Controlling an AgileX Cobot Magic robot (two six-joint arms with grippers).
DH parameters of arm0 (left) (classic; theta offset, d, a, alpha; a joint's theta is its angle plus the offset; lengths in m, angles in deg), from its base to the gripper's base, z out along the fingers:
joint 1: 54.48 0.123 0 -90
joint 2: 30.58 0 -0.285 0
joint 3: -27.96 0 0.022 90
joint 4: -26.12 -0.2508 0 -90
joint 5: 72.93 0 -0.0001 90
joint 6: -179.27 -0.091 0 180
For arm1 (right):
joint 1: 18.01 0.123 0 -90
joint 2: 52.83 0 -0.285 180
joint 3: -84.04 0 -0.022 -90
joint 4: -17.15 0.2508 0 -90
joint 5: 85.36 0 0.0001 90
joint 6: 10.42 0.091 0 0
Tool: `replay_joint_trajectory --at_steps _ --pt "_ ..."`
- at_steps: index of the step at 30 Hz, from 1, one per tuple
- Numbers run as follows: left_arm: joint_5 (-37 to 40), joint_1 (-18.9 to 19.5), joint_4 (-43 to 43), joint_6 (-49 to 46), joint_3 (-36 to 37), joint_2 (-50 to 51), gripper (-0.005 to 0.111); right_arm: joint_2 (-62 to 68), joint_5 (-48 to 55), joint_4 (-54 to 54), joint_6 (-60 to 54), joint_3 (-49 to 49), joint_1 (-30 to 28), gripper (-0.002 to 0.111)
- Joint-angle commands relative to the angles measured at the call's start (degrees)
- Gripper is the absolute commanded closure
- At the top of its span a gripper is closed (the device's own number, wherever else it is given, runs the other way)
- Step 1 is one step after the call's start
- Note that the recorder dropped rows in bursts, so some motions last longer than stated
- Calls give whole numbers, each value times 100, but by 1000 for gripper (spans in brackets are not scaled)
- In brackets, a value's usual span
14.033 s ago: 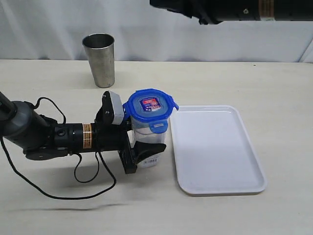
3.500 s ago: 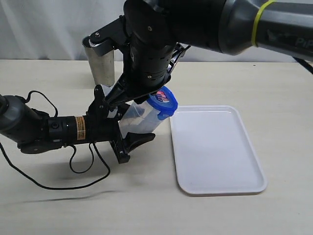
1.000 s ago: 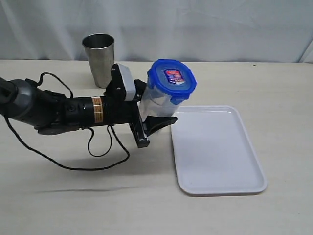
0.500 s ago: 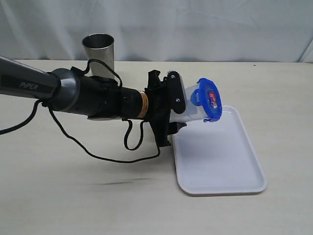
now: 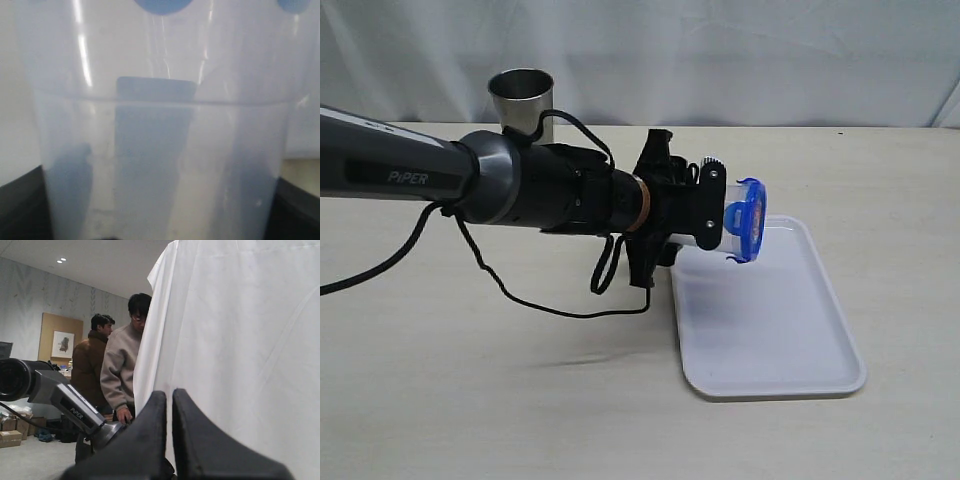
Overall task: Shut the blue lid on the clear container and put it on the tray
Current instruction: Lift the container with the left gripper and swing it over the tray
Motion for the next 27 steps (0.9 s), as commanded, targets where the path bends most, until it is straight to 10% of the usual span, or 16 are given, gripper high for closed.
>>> replay_joint_trajectory --at_steps 1,27 --pt "597 -215 -753 -91 -219 -103 107 -20 -6 25 29 -28 -23 104" --pt "2767 -1132 -3449 -91 -249 -103 107 -20 -6 25 29 -28 -23 104"
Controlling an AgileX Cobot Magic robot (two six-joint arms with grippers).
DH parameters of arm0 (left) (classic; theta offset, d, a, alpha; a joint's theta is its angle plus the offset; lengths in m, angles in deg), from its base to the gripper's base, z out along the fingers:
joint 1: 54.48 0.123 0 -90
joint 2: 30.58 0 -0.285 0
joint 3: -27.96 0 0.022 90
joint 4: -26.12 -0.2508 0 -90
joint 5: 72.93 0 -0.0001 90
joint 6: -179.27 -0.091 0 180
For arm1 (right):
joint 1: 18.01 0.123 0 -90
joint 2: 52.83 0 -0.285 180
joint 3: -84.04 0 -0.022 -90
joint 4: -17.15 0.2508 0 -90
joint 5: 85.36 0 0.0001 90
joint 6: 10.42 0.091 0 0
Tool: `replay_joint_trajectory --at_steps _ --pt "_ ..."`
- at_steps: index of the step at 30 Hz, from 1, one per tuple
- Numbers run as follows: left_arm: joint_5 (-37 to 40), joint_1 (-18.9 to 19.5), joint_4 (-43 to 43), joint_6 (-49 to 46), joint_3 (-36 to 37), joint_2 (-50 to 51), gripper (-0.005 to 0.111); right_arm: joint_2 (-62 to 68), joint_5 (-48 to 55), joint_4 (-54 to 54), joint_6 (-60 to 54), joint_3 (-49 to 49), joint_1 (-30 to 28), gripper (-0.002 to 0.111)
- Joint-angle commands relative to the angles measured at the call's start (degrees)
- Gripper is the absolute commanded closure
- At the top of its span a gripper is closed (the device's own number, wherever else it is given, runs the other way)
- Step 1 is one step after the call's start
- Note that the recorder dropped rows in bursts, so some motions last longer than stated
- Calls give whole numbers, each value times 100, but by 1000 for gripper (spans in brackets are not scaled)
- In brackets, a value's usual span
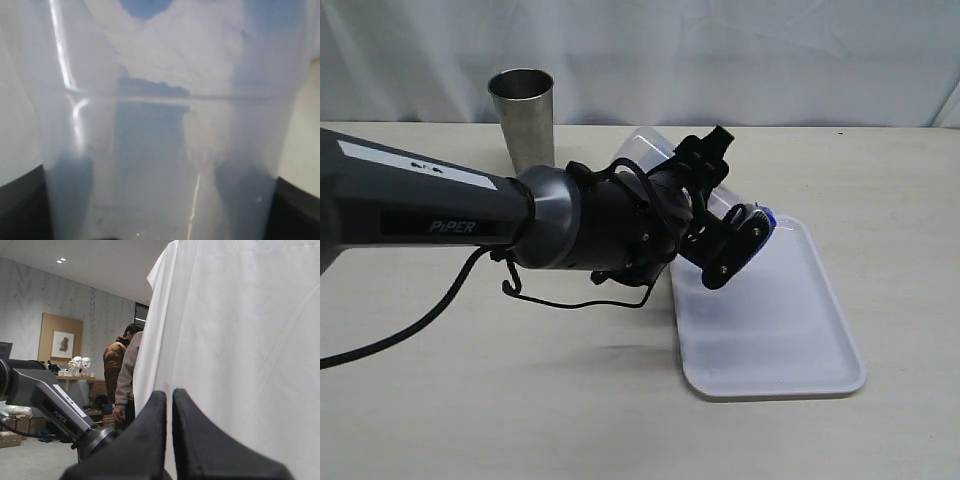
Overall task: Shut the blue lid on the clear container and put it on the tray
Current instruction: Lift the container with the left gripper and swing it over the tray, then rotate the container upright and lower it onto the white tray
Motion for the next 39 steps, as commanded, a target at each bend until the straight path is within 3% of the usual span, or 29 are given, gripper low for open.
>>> replay_joint_trajectory --at_steps 1,10,16,20,21,24,27,30,34,39 --pt "203 -200 -482 36 -59 -103 107 -20 -6 25 29 -28 -23 104" --pt "-166 -270 -322 314 -59 -103 107 -20 -6 25 29 -28 -23 104" --pt "-1093 -259 58 1545 -59 -103 107 -20 -6 25 29 -28 -23 104" --pt "-2358 -105 159 2962 -59 -103 107 -20 -6 25 29 -28 -23 104" --pt "-3088 24 159 3605 -59 -103 107 -20 -6 25 29 -28 -23 104" --pt "-4595 342 454 4283 -59 -103 107 -20 -6 25 29 -28 -23 104" --pt "-6507 801 2650 4231 -59 59 107 -20 -6 25 29 -28 -23 104" --pt "-8515 1023 3966 4072 -59 596 107 -20 -6 25 29 -28 -23 104" --pt "-9852 1023 5246 3401 -125 1463 107 -20 -6 25 29 -28 -23 104" --pt "-10000 1023 5222 3449 -789 2300 107 -20 -6 25 29 -28 -23 104"
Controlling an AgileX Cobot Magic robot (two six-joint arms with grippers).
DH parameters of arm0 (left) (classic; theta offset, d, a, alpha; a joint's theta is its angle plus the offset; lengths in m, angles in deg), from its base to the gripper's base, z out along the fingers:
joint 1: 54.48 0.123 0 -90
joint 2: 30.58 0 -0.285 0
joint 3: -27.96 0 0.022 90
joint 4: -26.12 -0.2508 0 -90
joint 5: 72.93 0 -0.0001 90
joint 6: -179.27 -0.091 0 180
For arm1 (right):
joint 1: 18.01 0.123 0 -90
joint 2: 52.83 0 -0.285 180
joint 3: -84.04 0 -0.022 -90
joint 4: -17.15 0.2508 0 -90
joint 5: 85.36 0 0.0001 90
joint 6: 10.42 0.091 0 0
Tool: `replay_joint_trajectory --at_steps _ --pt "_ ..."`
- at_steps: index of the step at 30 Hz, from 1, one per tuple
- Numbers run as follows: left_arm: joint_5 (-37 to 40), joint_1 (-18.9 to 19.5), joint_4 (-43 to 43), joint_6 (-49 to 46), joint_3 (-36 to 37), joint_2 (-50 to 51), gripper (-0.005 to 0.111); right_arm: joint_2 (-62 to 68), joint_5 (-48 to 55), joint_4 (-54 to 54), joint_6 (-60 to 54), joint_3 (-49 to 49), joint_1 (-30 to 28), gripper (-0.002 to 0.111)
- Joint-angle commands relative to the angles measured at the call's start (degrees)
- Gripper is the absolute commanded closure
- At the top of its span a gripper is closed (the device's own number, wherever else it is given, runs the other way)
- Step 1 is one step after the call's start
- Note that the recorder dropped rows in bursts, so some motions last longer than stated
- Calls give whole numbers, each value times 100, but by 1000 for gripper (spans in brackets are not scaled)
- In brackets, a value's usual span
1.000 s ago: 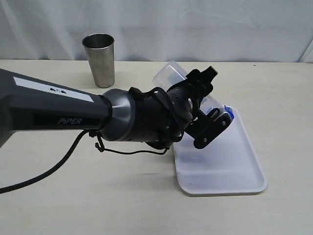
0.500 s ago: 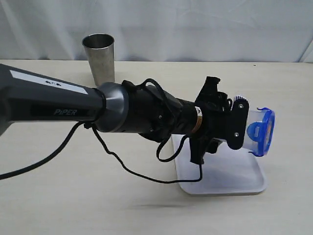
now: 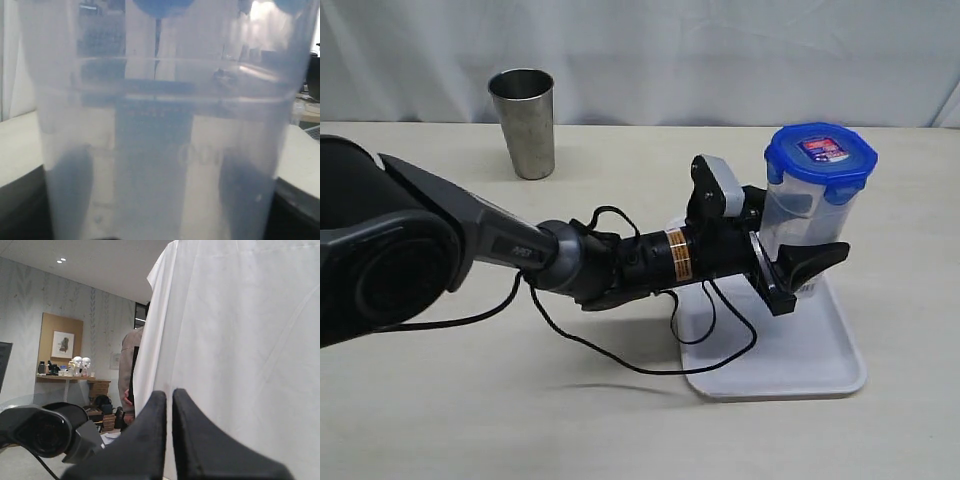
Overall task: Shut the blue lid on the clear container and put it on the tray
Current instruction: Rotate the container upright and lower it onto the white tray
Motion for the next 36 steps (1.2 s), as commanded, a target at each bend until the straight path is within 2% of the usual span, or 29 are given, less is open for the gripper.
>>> replay_joint_trajectory --at_steps 1,5,11,26,30,36 --pt "-334 18 63 91 -462 410 107 -20 -6 25 29 -28 -23 104" --pt "-225 18 87 154 -672 586 107 -20 -6 25 29 -28 -23 104" --pt "338 18 78 133 -703 587 107 -20 -6 25 29 -28 -23 104" --pt "375 18 89 30 -703 587 105 -20 -6 25 29 -28 -23 104" --pt "334 18 89 30 -703 587 85 -20 -6 25 29 -28 -23 104" --pt "334 18 100 -9 -703 587 32 -20 -6 25 29 -28 -23 104"
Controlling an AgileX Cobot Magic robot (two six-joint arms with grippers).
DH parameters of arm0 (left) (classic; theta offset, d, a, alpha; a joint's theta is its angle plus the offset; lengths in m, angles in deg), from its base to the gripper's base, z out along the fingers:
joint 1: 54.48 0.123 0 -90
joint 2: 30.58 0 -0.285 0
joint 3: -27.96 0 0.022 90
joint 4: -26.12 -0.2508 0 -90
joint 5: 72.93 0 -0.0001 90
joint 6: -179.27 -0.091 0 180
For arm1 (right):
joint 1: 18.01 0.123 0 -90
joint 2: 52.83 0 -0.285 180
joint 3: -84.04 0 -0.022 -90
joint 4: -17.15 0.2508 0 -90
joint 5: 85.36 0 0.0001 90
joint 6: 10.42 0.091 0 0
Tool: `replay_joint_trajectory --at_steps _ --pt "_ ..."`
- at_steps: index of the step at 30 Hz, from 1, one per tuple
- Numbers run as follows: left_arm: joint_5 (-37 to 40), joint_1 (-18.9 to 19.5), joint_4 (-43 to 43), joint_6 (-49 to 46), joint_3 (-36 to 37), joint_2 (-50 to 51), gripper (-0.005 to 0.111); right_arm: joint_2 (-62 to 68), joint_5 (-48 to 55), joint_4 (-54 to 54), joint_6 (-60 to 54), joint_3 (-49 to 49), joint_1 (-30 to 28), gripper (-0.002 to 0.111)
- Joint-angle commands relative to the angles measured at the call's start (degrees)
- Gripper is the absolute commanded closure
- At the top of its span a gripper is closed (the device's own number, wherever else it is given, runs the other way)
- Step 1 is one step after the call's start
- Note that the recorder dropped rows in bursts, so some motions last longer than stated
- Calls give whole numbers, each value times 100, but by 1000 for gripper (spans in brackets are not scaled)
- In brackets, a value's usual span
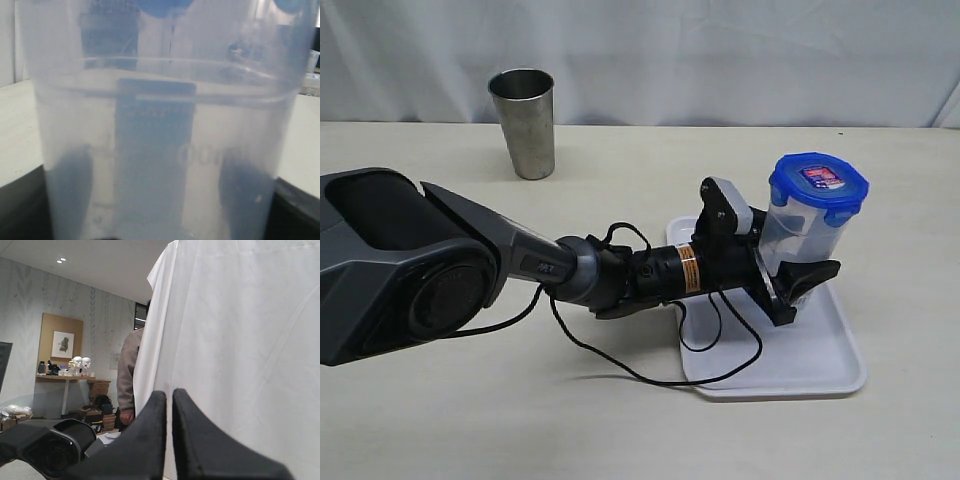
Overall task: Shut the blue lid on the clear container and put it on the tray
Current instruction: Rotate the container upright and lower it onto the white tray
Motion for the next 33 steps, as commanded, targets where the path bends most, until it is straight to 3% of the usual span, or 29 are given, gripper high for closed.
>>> replay_joint_trajectory --at_steps 1,5,33 --pt "-237 18 74 -48 -52 -42 26 -20 -6 25 29 -28 -23 104" --pt "-141 18 74 -48 -52 -42 17 -20 -6 25 29 -28 -23 104" --pt "-195 269 -561 12 -52 -42 18 -20 -6 25 29 -28 -23 104"
